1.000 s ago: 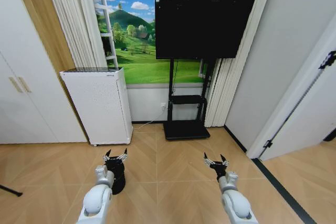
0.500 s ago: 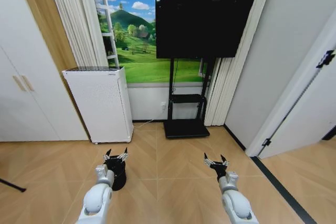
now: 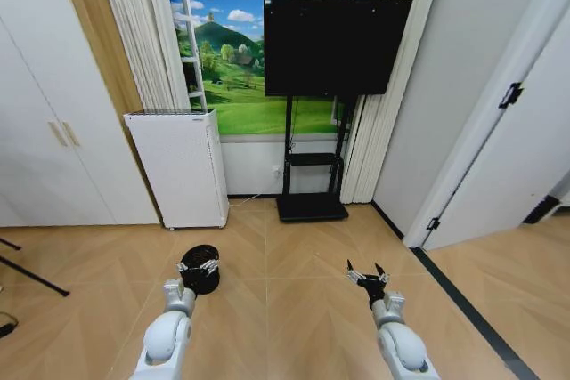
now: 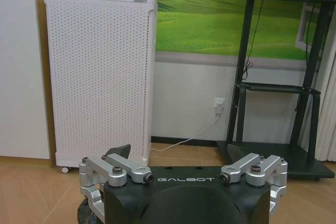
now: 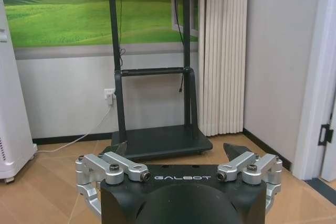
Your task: Pick up the trash bin and place the garbage on the floor into it.
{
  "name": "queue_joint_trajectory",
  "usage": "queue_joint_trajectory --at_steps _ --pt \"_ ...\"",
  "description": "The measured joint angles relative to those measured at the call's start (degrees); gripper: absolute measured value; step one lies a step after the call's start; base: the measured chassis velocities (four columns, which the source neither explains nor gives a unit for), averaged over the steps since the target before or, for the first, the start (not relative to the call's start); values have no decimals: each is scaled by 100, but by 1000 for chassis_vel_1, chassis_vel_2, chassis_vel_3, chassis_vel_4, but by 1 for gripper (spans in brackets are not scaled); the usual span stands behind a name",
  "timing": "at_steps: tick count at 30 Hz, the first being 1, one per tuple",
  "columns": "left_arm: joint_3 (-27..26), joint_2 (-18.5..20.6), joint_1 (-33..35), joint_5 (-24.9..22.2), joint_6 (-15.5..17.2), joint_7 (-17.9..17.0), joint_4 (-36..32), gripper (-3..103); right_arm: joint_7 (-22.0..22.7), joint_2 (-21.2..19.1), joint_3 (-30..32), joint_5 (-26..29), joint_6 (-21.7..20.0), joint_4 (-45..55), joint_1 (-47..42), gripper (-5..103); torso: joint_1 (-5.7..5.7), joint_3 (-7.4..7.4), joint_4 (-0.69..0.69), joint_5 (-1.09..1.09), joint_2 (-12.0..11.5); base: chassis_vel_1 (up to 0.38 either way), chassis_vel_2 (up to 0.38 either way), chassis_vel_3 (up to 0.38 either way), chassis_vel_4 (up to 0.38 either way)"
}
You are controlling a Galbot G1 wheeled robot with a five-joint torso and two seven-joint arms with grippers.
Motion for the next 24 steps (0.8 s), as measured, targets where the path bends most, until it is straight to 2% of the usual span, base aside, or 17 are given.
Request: queue_joint_trajectory --at_steps 5,6,8,9,11,12,13,15,17,19,24 --pt "3 -19 10 26 0 -4 0 100 -3 -5 14 9 26 -6 -22 100 -4 -3 0 -10 0 375 -362 -364 370" --pt "9 -27 19 38 0 -7 -7 100 -7 -10 20 13 34 -11 -39 100 -3 -2 -1 3 -4 387 -366 -407 358" --pt "9 -42 27 64 -3 -9 -7 100 -20 -15 33 30 79 -26 -55 100 -4 -4 0 -11 -4 364 -354 -375 376" --pt "9 -42 27 64 -3 -9 -7 100 -20 -15 33 30 79 -26 -55 100 -4 -4 0 -11 -4 364 -343 -342 376" --pt "10 -61 34 85 -10 -11 -6 100 -25 -19 41 35 133 -51 -63 100 -7 -5 0 -6 -3 298 -294 -315 294" --pt "13 -75 37 101 -29 -23 -2 100 -29 -19 42 54 177 -75 -71 100 -7 -6 -1 4 -4 304 -294 -253 288" --pt "27 -94 51 116 -48 -32 9 100 -34 -23 48 65 209 -89 -84 100 -7 -6 0 -5 -5 212 -231 -253 191" --pt "24 -105 61 127 -57 -37 12 100 -53 -29 57 67 226 -89 -94 100 -7 -7 4 -7 -4 212 -30 -148 191" --pt "37 -129 71 135 -77 -50 14 100 -66 -35 67 80 243 -90 -113 100 -8 -6 -4 -3 -7 44 -32 -107 59" --pt "35 -135 71 136 -86 -54 13 100 -65 -36 74 80 247 -88 -114 100 -7 -6 -4 -2 -8 4 -67 -39 19" --pt "29 -141 76 116 -93 -103 -5 100 -60 -36 80 80 262 -36 -124 100 -1 -4 3 -2 -13 -44 39 56 -30"
